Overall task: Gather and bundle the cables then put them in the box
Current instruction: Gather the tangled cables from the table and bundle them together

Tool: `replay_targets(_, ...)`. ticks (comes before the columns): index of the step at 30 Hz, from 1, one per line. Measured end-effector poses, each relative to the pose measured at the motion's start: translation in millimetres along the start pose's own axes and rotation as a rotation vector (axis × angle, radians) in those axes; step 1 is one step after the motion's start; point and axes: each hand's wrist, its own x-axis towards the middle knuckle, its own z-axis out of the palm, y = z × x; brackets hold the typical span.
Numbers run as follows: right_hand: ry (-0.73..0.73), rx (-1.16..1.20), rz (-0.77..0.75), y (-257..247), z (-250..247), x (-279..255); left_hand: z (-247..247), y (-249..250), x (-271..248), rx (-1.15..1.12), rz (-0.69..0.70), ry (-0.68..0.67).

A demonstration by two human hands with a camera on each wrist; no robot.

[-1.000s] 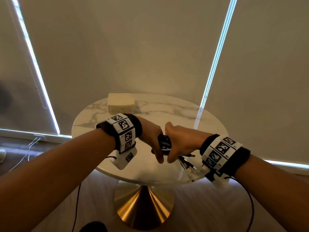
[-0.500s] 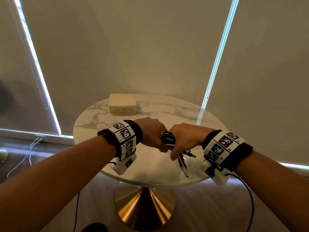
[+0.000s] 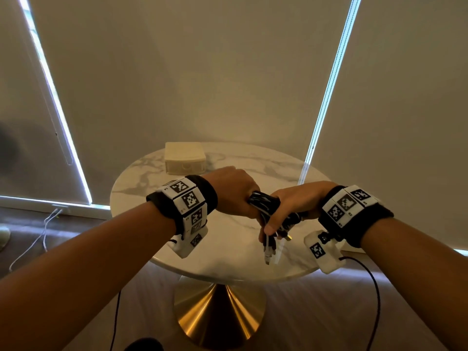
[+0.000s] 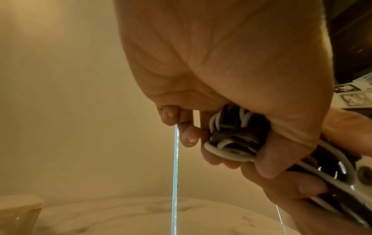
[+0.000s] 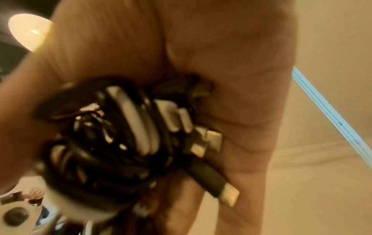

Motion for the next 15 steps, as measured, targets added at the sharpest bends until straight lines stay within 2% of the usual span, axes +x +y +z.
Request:
replay_targets(3, 0.094, 0.047, -0.022, 2.0, 5.2, 2.7, -1.3, -2.9, 0.6, 0.0, -0.012, -0.021)
replay_targets(9, 0.257, -0.055, -0.045, 0.9, 13.2, 8.1, -2.0, -7.4, -1.5, 0.052, 0.011, -0.008)
replay_targets(15, 0.31, -0.117, -0.005, -3.8, 18.7, 8.5, 1.5, -8.2, 0.6, 0.199, 0.011, 0.009)
